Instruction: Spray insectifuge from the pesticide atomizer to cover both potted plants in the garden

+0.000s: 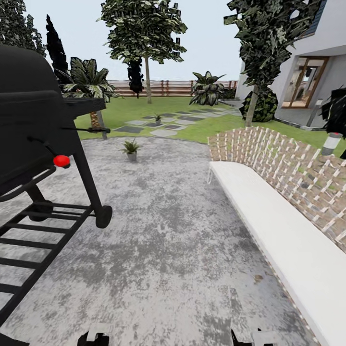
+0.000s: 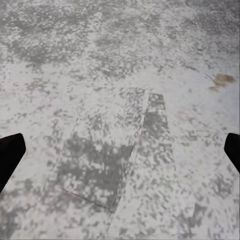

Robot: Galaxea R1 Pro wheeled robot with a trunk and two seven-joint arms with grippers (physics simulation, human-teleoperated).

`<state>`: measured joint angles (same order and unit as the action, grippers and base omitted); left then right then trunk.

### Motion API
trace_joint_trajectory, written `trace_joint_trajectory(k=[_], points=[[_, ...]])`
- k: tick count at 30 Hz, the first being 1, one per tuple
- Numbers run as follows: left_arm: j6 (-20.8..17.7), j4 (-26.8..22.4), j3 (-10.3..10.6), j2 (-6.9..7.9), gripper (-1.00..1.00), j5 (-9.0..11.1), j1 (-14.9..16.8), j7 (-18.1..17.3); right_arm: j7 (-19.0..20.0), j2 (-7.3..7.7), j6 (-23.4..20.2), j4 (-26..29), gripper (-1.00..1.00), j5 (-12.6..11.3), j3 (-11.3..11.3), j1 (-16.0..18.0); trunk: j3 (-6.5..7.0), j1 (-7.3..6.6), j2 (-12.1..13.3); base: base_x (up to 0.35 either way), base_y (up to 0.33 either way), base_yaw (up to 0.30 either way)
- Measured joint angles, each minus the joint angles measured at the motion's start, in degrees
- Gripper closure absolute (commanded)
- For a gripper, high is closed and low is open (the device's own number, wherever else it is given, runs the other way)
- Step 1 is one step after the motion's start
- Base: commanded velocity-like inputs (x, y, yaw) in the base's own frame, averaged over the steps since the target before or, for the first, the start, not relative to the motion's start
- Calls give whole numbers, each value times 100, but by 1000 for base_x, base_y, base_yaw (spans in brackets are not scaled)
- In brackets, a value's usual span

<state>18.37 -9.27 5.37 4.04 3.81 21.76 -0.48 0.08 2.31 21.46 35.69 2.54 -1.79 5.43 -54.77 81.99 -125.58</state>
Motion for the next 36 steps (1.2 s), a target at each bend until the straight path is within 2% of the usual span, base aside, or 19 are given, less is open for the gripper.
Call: trace_joint_trajectory(k=[18, 27, 36], points=[[0, 0, 5, -3, 100, 0, 0, 0, -4, 0, 0, 1, -100, 0, -1, 0, 0, 0, 0, 282, 225, 0], [-1, 0, 9, -3, 100, 0, 0, 0, -13, 0, -1, 2, -100, 0, -3, -1, 0, -1, 0, 333, 18, 0], [-2, 0, 1, -3, 100, 0, 0, 0, -16, 0, -2, 4, -100, 0, -4, -1, 0, 0, 0, 291, -140, 0]])
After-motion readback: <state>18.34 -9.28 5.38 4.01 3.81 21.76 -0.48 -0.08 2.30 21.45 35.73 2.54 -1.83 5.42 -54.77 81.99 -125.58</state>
